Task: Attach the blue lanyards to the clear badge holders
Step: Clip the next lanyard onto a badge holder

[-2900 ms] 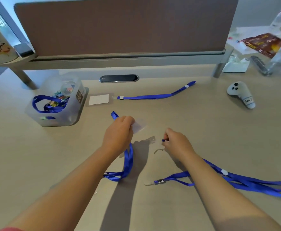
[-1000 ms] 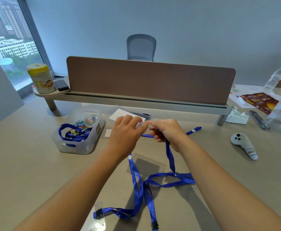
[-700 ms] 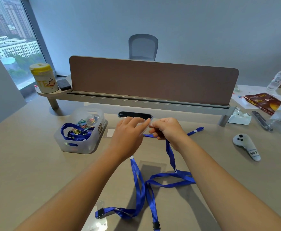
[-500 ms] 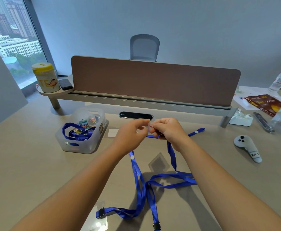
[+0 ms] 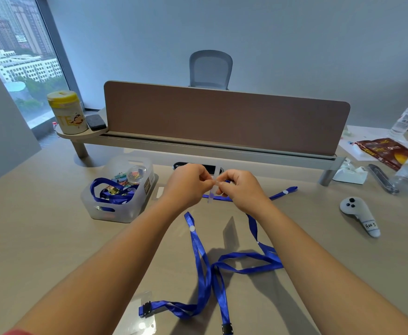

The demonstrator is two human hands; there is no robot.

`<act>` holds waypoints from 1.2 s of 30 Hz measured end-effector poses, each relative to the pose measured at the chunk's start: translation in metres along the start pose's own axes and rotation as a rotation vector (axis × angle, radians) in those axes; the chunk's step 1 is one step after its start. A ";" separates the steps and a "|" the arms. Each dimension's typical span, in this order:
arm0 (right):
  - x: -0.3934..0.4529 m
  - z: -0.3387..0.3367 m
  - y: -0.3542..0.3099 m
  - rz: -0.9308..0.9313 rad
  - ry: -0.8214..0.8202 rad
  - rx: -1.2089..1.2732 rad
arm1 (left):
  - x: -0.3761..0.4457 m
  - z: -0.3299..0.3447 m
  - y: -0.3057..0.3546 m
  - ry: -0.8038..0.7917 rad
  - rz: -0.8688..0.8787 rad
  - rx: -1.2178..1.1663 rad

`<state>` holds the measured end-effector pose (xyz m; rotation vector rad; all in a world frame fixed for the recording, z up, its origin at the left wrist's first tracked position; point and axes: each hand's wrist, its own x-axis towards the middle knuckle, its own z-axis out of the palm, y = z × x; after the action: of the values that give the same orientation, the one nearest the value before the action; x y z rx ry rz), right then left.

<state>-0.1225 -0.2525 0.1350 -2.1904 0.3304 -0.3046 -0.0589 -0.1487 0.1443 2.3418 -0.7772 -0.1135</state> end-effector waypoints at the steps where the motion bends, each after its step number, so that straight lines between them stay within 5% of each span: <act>1: 0.000 0.000 -0.001 -0.008 0.005 -0.009 | 0.000 0.000 0.000 0.015 0.009 0.011; 10: 0.000 0.002 -0.001 -0.066 0.041 -0.006 | 0.001 0.003 -0.002 0.077 0.048 -0.053; 15: 0.003 0.001 -0.001 -0.063 0.002 0.027 | 0.004 -0.004 -0.006 -0.034 0.027 -0.229; 18: 0.004 -0.007 -0.003 0.010 -0.046 0.180 | 0.002 -0.003 -0.017 -0.191 -0.200 -0.592; 21: 0.007 -0.012 -0.003 0.077 -0.073 0.312 | -0.005 0.004 -0.037 -0.482 -0.549 -0.698; 24: 0.008 -0.010 -0.003 0.110 -0.126 0.374 | -0.011 0.016 -0.046 -0.676 -0.719 -0.926; 30: 0.006 -0.010 0.009 0.236 -0.252 0.471 | -0.003 0.015 -0.033 -0.079 -0.751 -1.541; 36: 0.009 -0.007 0.016 0.304 -0.045 0.069 | 0.008 -0.012 -0.015 0.191 -0.650 -1.394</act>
<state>-0.1186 -0.2703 0.1273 -2.0400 0.6104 -0.0969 -0.0414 -0.1374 0.1451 1.1173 0.2269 -0.5067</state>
